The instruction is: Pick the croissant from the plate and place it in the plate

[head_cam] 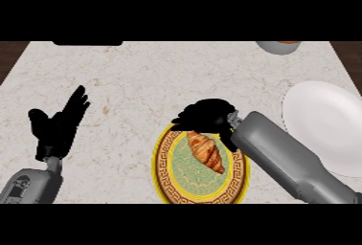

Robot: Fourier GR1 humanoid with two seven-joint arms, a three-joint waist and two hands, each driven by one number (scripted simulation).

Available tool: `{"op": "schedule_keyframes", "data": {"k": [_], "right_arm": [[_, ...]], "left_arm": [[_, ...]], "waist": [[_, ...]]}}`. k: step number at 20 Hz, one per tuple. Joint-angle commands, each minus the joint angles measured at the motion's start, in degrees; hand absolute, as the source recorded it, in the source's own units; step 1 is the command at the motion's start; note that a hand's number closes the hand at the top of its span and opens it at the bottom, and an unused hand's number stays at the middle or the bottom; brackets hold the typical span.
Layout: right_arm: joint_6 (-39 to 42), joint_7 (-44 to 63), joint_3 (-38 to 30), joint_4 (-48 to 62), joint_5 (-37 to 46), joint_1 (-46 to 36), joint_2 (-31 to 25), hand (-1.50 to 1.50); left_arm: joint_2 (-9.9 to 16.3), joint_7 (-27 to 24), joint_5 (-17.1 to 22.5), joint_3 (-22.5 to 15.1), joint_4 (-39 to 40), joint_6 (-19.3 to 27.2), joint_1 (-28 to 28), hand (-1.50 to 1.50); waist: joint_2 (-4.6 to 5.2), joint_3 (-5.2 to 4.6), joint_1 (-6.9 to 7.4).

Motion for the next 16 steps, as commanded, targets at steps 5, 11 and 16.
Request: {"op": "schedule_keyframes", "data": {"k": [5,11,16], "right_arm": [[2.97,0.95,-0.83,-1.63,7.75,4.16,2.69,-1.50],[2.13,2.41,-2.38,1.64,13.63,4.03,7.54,-1.50],[-0.06,0.24,-2.74,2.05,17.80,5.90,7.31,-1.50]], "left_arm": [[-2.34,2.84,-2.74,0.72,-1.49,-0.32,0.16,0.00],[-3.50,1.27,-4.24,2.27,-1.22,-1.68,-0.22,0.00],[-4.10,3.11,-5.12,2.91,-5.13,-1.63,2.04,0.00]], "waist": [[-0.05,0.01,-0.17],[-0.02,0.01,-0.09],[-0.08,0.02,-0.02]]}}
